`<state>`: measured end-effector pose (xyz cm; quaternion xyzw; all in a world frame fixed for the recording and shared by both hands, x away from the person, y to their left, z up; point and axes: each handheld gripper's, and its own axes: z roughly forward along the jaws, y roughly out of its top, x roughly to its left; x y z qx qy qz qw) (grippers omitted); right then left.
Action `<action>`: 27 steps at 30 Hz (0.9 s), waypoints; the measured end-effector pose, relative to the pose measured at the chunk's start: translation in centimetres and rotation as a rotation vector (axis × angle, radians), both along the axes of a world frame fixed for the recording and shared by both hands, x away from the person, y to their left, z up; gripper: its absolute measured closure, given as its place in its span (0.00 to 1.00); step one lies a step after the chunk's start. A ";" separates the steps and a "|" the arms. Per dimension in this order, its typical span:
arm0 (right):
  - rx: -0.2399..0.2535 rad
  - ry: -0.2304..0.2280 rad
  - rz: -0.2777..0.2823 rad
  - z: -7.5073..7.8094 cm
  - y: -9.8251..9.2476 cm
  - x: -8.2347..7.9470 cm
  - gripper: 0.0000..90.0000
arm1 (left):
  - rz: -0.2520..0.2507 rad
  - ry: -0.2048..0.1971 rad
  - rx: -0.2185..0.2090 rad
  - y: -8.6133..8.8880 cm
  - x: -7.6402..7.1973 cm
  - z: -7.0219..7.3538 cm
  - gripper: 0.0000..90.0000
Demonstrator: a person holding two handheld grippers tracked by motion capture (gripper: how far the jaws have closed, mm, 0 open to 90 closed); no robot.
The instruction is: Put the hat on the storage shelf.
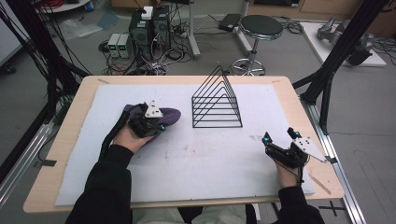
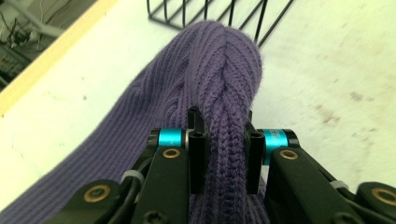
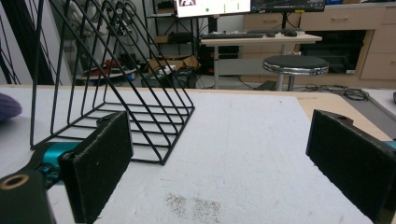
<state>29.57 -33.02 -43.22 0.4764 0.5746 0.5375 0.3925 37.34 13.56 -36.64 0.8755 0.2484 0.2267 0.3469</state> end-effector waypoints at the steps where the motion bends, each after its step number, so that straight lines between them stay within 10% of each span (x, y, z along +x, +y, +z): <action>1: -0.001 -0.001 0.000 0.0 0.0 0.0 0.07 | -0.002 -0.013 -0.008 -0.1 -0.2 0.2 0.86; 27: 0.005 -0.008 0.021 0.0 0.2 0.0 0.07 | -0.173 -0.155 -0.240 -0.4 -2.9 6.0 0.86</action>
